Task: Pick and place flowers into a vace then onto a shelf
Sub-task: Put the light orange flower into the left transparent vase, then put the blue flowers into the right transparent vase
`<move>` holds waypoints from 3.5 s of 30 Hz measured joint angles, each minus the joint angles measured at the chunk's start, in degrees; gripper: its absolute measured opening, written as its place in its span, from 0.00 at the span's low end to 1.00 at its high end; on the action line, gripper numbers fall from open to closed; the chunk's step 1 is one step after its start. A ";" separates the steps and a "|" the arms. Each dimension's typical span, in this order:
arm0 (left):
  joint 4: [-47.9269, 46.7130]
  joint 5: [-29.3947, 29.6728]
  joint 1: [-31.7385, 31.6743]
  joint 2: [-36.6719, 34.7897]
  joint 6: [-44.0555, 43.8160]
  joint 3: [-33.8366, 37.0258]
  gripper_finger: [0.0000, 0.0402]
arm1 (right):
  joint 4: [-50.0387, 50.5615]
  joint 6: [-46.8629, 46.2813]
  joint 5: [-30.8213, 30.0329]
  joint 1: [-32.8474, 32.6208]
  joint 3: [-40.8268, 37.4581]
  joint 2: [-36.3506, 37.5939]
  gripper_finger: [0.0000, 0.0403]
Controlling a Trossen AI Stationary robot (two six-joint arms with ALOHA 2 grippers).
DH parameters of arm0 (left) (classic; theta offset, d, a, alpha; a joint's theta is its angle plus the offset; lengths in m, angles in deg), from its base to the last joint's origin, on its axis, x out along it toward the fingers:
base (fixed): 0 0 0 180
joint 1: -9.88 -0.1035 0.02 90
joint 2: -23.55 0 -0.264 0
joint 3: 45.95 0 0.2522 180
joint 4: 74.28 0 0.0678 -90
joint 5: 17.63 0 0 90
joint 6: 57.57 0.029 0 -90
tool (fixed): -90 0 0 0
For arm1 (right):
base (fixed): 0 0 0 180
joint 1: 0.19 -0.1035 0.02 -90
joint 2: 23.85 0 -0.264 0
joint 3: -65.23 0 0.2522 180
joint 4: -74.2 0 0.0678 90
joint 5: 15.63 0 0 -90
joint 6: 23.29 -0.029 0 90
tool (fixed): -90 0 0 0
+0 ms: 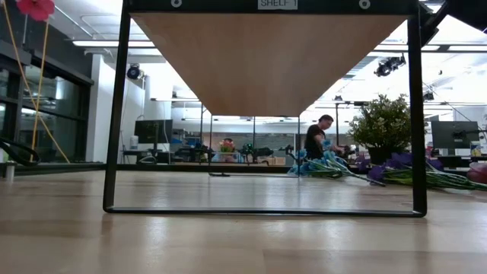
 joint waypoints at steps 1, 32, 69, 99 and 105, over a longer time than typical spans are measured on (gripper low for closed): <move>0.00 -0.94 0.00 0.00 0.01 0.00 0.79 | -0.01 0.00 0.03 -0.01 0.00 0.01 0.66; 0.21 -16.92 0.87 -0.02 9.61 -7.82 0.80 | -0.02 0.02 0.59 -0.02 0.00 0.00 0.66; -1.51 -41.84 0.83 -0.02 13.17 -42.50 0.80 | -0.04 0.05 -0.02 -0.02 0.00 0.00 0.66; -7.61 1.61 -1.69 -7.73 54.53 -62.97 0.80 | 24.41 22.60 -3.40 0.00 14.64 -2.60 0.66; -7.63 -0.79 -9.17 -9.04 58.56 -62.90 0.80 | 43.30 28.43 -7.94 0.00 31.12 -10.99 0.66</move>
